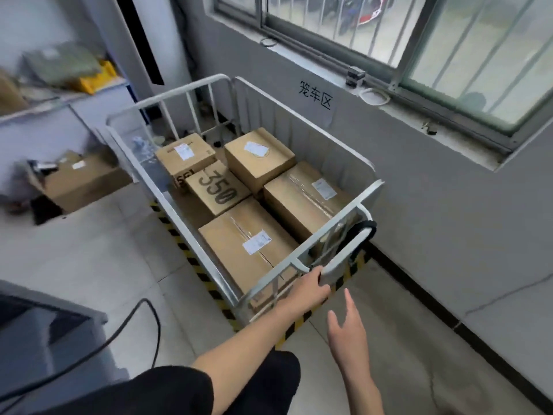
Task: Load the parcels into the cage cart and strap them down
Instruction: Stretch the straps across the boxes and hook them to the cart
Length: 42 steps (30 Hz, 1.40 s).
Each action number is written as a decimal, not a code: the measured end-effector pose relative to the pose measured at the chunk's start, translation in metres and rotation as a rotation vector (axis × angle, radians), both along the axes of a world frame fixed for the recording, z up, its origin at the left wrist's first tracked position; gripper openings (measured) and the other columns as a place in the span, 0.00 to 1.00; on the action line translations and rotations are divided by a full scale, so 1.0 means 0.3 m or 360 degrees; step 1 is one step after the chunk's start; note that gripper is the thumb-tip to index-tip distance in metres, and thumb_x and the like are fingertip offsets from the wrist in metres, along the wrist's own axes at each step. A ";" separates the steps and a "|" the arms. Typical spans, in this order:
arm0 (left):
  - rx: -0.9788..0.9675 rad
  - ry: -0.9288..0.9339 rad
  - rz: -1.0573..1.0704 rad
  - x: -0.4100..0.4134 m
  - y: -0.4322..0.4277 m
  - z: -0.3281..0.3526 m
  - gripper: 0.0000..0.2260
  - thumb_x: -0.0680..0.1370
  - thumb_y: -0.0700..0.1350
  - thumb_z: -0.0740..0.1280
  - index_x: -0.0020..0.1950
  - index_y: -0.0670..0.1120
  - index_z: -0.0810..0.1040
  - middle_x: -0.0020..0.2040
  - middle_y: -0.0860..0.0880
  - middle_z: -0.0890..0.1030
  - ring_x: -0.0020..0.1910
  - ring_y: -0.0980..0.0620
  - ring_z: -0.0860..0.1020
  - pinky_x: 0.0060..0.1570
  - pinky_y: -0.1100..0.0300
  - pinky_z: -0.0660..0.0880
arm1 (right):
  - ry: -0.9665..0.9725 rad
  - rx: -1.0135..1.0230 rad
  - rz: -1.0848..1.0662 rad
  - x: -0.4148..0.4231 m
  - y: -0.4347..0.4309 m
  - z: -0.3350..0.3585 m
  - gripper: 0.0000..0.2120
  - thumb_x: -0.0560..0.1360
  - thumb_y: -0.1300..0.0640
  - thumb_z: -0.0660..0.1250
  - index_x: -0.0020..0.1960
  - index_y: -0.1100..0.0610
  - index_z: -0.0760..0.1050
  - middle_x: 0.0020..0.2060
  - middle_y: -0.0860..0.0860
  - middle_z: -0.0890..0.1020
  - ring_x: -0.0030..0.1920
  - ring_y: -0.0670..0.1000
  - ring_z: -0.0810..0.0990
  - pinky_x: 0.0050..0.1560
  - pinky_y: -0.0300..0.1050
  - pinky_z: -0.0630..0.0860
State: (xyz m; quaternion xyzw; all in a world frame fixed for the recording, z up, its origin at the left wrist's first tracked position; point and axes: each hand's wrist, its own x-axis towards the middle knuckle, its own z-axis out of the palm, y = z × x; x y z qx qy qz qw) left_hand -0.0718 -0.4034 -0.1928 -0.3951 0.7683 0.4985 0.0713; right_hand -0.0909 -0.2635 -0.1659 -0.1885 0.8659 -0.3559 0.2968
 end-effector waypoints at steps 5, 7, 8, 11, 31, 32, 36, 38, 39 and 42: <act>0.0013 -0.0090 0.0273 -0.049 -0.022 -0.109 0.29 0.79 0.44 0.64 0.80 0.51 0.62 0.75 0.47 0.72 0.71 0.47 0.73 0.68 0.51 0.73 | -0.0061 0.0044 0.0233 -0.144 -0.063 -0.008 0.30 0.81 0.54 0.59 0.81 0.48 0.53 0.78 0.43 0.61 0.77 0.44 0.61 0.75 0.42 0.61; 0.0016 -0.0162 0.0297 -0.110 -0.044 -0.153 0.30 0.79 0.44 0.64 0.81 0.50 0.60 0.76 0.46 0.70 0.73 0.47 0.71 0.69 0.52 0.71 | -0.0052 0.0062 0.0271 -0.245 -0.096 -0.008 0.31 0.81 0.53 0.59 0.81 0.47 0.53 0.78 0.42 0.61 0.76 0.43 0.61 0.75 0.43 0.61; 0.0023 -0.0203 0.0292 -0.138 -0.058 -0.164 0.31 0.79 0.44 0.64 0.81 0.50 0.59 0.77 0.45 0.69 0.72 0.46 0.71 0.69 0.52 0.71 | -0.0049 0.0055 0.0290 -0.288 -0.115 -0.006 0.31 0.81 0.53 0.59 0.81 0.47 0.54 0.78 0.42 0.61 0.76 0.43 0.61 0.75 0.43 0.61; 0.0039 -0.0312 0.0317 -0.229 -0.103 -0.190 0.31 0.80 0.45 0.64 0.82 0.52 0.58 0.78 0.41 0.64 0.73 0.42 0.69 0.70 0.47 0.70 | -0.0011 0.0052 0.0445 -0.393 -0.163 -0.005 0.30 0.80 0.52 0.60 0.80 0.46 0.54 0.78 0.40 0.61 0.76 0.41 0.61 0.74 0.39 0.61; -0.0330 -0.0524 0.0988 -0.378 -0.028 -0.061 0.31 0.78 0.43 0.66 0.79 0.60 0.62 0.72 0.52 0.76 0.69 0.49 0.75 0.62 0.58 0.72 | 0.0097 0.0065 0.1783 -0.762 -0.362 -0.113 0.32 0.80 0.52 0.63 0.81 0.50 0.54 0.79 0.46 0.61 0.78 0.46 0.60 0.75 0.42 0.60; -0.0350 -0.0492 0.1029 -0.373 -0.025 -0.013 0.33 0.77 0.43 0.66 0.79 0.62 0.62 0.71 0.53 0.76 0.68 0.50 0.75 0.61 0.59 0.72 | 0.0110 0.0034 0.1870 -0.770 -0.378 -0.105 0.33 0.80 0.52 0.64 0.81 0.50 0.53 0.79 0.46 0.61 0.78 0.47 0.60 0.76 0.43 0.60; -0.0383 -0.0373 0.1110 -0.337 -0.001 0.208 0.36 0.73 0.47 0.64 0.77 0.69 0.57 0.69 0.51 0.76 0.66 0.50 0.76 0.62 0.57 0.75 | 0.0196 -0.0157 0.2129 -0.752 -0.468 -0.007 0.35 0.79 0.52 0.65 0.81 0.51 0.53 0.78 0.48 0.61 0.77 0.51 0.61 0.75 0.47 0.62; -0.0454 -0.0268 0.1201 -0.302 0.016 0.313 0.36 0.72 0.46 0.63 0.74 0.73 0.55 0.68 0.53 0.76 0.64 0.50 0.77 0.62 0.55 0.76 | 0.0232 -0.0328 0.2199 -0.701 -0.512 0.083 0.30 0.78 0.57 0.64 0.78 0.50 0.61 0.74 0.48 0.69 0.71 0.50 0.69 0.70 0.47 0.69; -0.0493 -0.0213 0.1254 -0.278 0.025 0.358 0.35 0.72 0.46 0.63 0.73 0.73 0.56 0.68 0.53 0.76 0.64 0.50 0.77 0.62 0.54 0.77 | 0.0195 -0.0410 0.2215 -0.670 -0.526 0.133 0.27 0.77 0.60 0.62 0.75 0.49 0.66 0.69 0.48 0.75 0.66 0.50 0.74 0.64 0.46 0.73; -0.0509 -0.0026 0.1439 -0.170 0.044 0.462 0.30 0.72 0.43 0.66 0.65 0.73 0.63 0.57 0.56 0.80 0.53 0.53 0.81 0.52 0.54 0.80 | 0.0053 -0.0573 0.2274 -0.578 -0.552 0.276 0.25 0.77 0.62 0.57 0.70 0.45 0.71 0.56 0.46 0.84 0.52 0.48 0.81 0.46 0.40 0.77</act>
